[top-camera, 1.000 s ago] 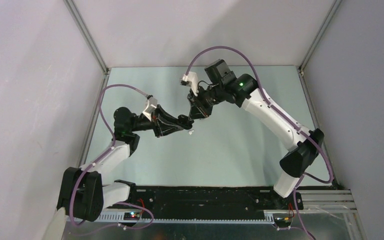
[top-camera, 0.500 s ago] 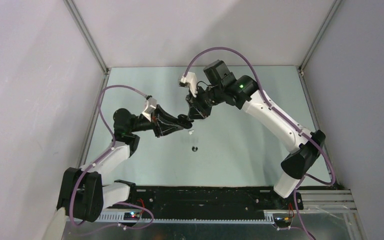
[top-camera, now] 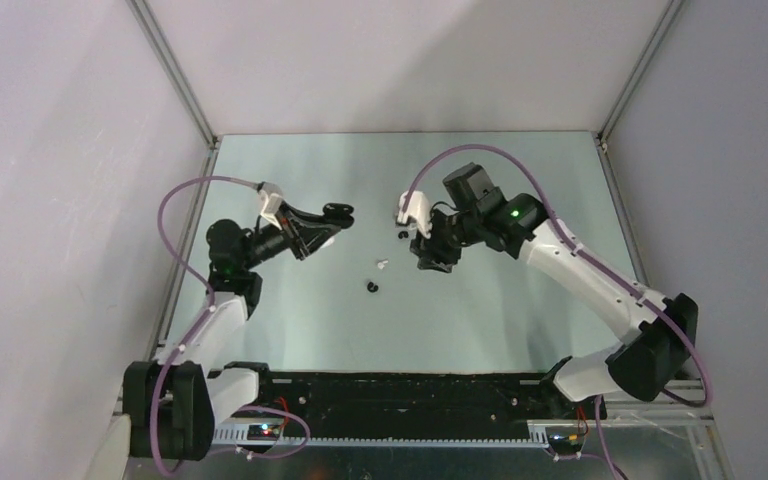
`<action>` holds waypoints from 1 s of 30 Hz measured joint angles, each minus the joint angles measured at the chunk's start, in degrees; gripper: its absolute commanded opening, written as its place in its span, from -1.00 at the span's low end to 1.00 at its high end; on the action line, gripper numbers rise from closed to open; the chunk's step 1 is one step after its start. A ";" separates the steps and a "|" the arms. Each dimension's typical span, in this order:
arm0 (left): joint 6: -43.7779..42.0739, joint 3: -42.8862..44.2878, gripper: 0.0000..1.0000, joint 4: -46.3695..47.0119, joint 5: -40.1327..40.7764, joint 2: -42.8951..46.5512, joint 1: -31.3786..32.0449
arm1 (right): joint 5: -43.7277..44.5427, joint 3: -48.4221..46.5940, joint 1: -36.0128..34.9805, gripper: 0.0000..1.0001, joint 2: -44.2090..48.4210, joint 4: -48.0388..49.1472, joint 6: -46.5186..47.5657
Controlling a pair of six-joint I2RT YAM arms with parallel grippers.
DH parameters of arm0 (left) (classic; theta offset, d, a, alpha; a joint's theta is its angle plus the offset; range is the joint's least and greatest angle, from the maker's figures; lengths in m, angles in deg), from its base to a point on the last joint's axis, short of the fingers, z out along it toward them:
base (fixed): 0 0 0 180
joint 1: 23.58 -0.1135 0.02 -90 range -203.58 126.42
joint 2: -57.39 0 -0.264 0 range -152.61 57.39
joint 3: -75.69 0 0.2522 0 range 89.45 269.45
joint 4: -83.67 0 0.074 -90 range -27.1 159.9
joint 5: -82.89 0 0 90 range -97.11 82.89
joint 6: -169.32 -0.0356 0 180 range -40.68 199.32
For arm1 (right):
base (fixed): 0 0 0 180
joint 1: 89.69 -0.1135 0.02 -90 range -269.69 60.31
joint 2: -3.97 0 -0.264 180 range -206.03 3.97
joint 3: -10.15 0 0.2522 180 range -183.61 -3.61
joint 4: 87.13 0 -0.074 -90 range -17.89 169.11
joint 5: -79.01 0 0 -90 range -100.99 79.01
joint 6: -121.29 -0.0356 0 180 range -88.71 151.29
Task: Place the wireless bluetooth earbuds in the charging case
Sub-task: Pick up the right earbud from the center of the board.
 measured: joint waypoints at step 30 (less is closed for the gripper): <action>-11.37 10.97 -1.00 -29.16 1.95 6.69 -10.08 | 9.99 -41.83 -7.30 -0.03 -34.95 -26.27 22.62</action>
